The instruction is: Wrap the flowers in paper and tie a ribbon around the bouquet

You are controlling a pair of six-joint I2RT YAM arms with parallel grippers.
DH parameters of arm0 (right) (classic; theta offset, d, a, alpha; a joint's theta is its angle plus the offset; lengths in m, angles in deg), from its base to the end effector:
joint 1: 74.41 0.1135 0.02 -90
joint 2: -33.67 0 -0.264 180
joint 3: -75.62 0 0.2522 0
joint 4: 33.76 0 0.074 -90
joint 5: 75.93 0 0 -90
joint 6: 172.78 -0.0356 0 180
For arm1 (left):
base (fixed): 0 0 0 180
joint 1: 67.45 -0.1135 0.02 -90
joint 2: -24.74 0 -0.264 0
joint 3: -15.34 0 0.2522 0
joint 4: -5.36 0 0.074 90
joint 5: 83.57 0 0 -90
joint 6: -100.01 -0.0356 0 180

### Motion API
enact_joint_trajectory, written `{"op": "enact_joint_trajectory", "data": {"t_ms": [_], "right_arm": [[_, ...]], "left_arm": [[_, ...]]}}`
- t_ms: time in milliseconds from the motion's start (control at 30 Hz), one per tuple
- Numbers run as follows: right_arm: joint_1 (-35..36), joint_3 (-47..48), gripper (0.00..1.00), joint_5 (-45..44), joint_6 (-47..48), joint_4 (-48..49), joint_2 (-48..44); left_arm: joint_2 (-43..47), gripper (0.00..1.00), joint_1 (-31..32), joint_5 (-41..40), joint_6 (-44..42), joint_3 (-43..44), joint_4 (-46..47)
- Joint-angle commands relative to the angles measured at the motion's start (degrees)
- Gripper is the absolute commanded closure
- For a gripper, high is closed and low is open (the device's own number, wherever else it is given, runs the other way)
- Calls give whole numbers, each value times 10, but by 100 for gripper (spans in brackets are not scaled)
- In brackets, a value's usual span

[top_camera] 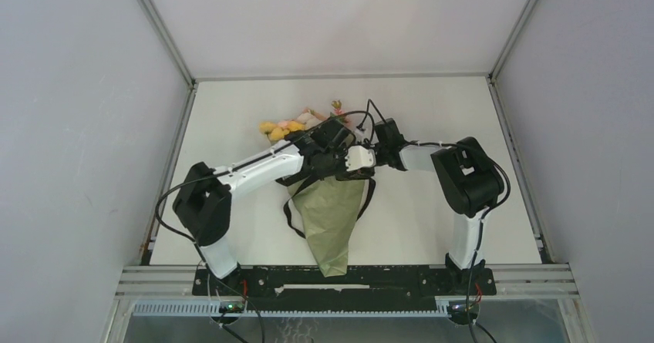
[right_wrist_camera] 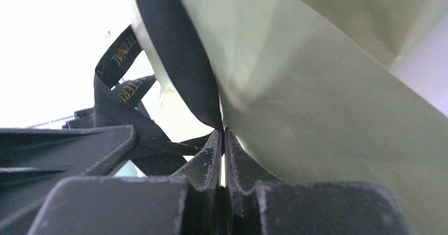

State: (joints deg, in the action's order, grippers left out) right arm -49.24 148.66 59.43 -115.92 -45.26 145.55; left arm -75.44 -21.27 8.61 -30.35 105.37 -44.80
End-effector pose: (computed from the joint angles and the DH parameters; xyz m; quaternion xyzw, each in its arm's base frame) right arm 0.3313 0.1837 0.1241 -0.0702 0.8750 0.4693 0.0966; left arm 0.2546 -0.2673 0.2337 0.6660 0.7004 -0.0314 0.2549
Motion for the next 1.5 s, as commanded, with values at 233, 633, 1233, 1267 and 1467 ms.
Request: {"op": "enact_joint_trajectory", "data": {"t_ms": [233,633,1233,1267,1467], "right_arm": [[1,-21,69,83,182,-141,-71],[-50,-23,59,51,127,-120,-82],[-53,84,78,-21,48,-74,-24],[-46,94,79,-23,49,-79,-12],[-9,109,85,35,78,-101,34]], "left_arm": [[41,100,-46,49,125,72,-20],[-89,100,-97,122,233,113,13],[-2,100,-93,169,205,108,-17],[-3,100,-94,171,205,111,-19],[-3,100,-94,185,211,130,-23]]}}
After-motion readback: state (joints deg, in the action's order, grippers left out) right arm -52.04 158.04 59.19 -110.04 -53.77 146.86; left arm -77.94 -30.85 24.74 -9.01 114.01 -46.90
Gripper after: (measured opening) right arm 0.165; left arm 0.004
